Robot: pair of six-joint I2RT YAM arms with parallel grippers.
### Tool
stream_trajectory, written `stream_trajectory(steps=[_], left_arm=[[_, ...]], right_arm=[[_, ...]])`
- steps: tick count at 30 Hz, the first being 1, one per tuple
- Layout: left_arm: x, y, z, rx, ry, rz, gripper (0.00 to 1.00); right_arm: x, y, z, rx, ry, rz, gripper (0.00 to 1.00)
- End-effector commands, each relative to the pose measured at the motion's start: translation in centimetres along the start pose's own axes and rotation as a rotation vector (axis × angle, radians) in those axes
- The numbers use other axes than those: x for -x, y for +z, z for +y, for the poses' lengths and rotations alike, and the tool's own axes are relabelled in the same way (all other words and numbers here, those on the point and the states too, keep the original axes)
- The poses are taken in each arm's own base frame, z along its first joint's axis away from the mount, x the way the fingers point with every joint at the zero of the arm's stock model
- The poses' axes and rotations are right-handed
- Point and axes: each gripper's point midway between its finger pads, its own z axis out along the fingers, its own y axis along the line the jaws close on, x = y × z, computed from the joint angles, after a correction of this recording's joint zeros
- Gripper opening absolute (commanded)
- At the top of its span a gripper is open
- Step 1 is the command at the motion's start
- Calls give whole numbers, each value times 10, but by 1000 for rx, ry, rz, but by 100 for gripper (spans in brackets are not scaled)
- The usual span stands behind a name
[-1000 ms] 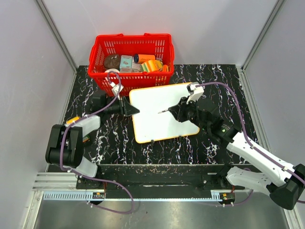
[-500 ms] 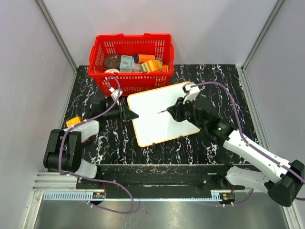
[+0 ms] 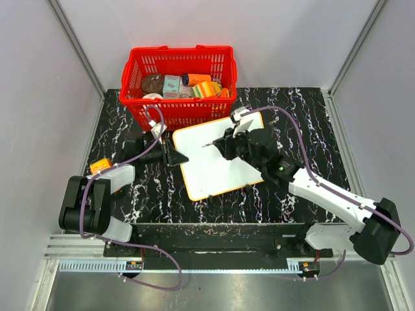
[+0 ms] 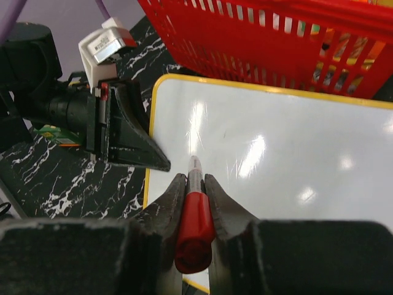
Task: Write a sentence on the whiteboard
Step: Hold the whiteboard at the center of the board, then write a sentence on the whiteboard.
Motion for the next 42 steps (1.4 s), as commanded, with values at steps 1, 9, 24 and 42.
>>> stream_trajectory(steps=[1,9,24,42], left_arm=[[-3,-1,9,48,121,-8,0],[-5,-2,8,47,119,-5,0],[-6,-2,9,51,119,-8,0],[-7,-1,9,43,115,-6,0]], right_arm=[[48,5,10,16,-46,-155,0],[47,28,13,22,-62,-162,0],[49,54,25,56,-64,-153,0],[19,72,12,2,-68,-78,0]])
